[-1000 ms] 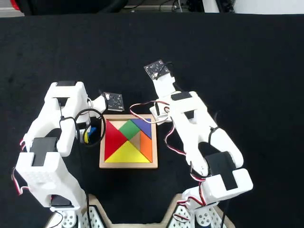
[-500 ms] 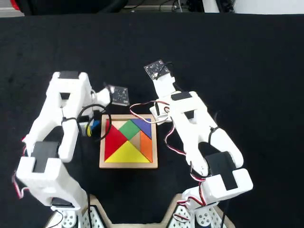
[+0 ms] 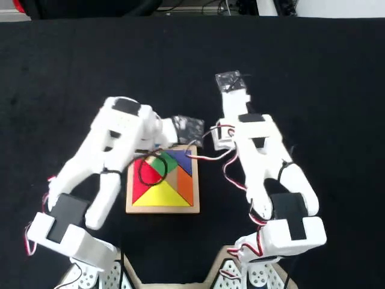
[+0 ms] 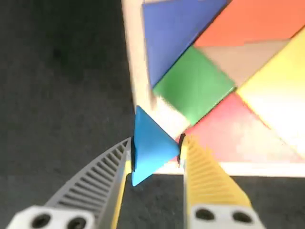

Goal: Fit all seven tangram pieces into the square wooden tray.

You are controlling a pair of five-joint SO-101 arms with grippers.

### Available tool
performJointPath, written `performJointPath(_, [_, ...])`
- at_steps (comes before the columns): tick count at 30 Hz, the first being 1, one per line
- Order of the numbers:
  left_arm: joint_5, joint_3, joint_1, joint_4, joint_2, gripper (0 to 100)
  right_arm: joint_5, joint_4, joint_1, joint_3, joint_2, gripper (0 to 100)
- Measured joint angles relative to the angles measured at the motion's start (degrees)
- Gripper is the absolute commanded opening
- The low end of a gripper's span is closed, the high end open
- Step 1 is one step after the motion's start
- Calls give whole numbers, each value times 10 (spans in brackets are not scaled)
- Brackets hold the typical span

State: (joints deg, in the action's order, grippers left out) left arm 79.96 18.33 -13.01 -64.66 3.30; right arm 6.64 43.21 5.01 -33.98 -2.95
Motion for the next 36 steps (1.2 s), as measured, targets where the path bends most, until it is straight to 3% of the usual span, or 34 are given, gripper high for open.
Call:
performJointPath(16, [-2, 11, -21, 50, 59, 131, -4, -2, -1, 0, 21, 15])
performJointPath(32, [-3, 6, -3, 15, 63, 135, -4, -2, -1, 0, 21, 15])
performJointPath(36, [-4, 6, -3, 13, 63, 245, -4, -2, -1, 0, 21, 15])
